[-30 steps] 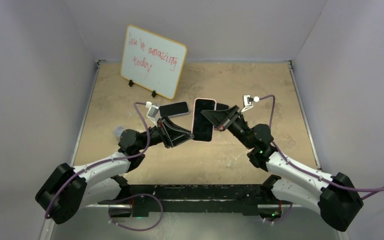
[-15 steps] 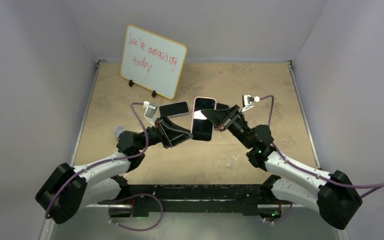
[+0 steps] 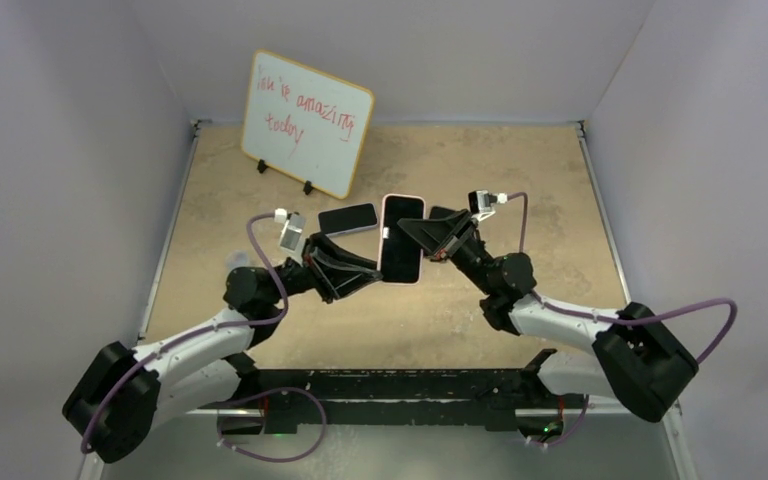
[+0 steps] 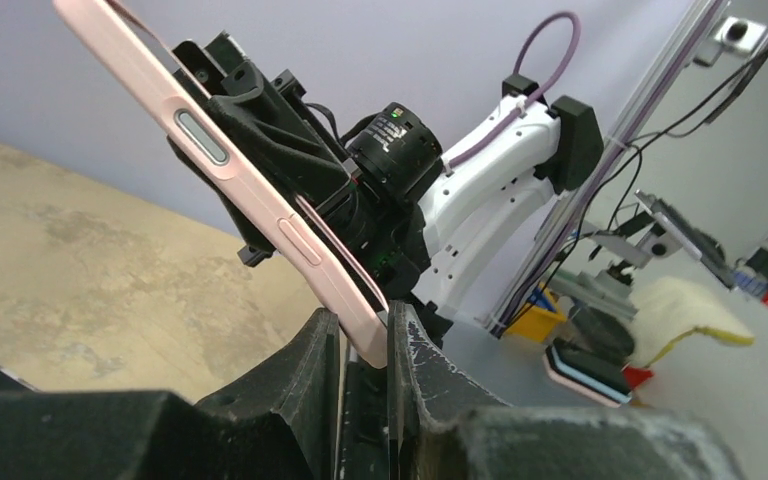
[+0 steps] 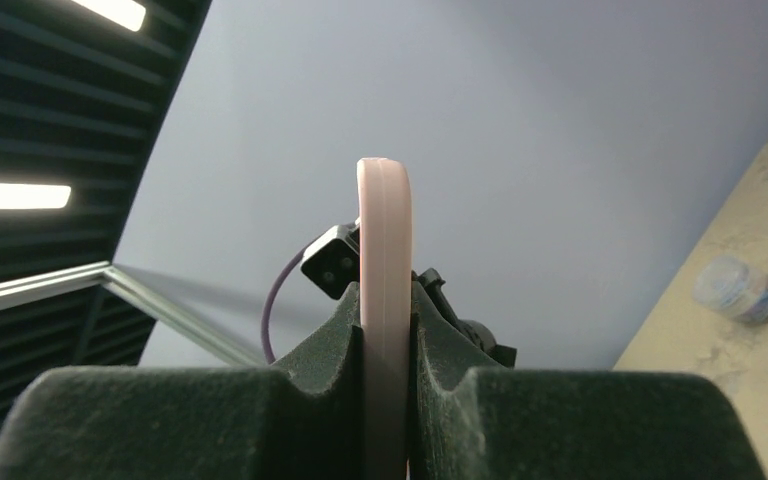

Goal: Take the phone out of the phone case
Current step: Remove the phone case from the phone.

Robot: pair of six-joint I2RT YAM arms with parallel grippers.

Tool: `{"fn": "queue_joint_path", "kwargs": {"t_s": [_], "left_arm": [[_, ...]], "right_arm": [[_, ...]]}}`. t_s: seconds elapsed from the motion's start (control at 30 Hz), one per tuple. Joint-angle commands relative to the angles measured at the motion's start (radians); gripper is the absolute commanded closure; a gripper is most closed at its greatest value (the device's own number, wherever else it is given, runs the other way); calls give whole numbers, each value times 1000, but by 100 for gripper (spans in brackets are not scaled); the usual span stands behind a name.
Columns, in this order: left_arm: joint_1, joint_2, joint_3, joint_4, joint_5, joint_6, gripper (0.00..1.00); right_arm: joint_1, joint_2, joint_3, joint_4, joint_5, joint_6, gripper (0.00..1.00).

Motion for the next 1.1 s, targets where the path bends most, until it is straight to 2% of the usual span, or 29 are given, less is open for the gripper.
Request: {"fn": "queue_joint_path", "kwargs": {"t_s": [0.0, 0.13, 0.23, 0.37, 0.5, 0.6, 0.7, 1.0, 1.07], "left_arm": [[-19, -127, 49, 2, 67, 298, 100], [-19, -121, 50, -21, 74, 384, 100], [-19, -81, 48, 61, 94, 396, 100], [-19, -44, 47, 133, 100, 421, 100], [-19, -40, 70, -9, 40, 504, 100], [-19, -38, 104, -189, -67, 530, 100], [-19, -15, 146, -328, -99, 521, 99], [-20, -24, 64, -319, -140, 263, 59], [-19, -33, 46, -309, -152, 198, 54]], "right_arm": [[4, 66, 10, 61, -50, 91, 100], [4, 129, 39, 144, -104, 171, 100], [4, 171, 41, 195, -130, 213, 100], [4, 163, 26, 173, -136, 213, 100], [3, 120, 30, 108, -129, 171, 100], [2, 69, 43, 20, -119, 108, 100], [2, 9, 57, -71, -104, 36, 100], [2, -170, 85, -370, 40, -227, 100], [2, -191, 83, -389, 64, -245, 100]]}}
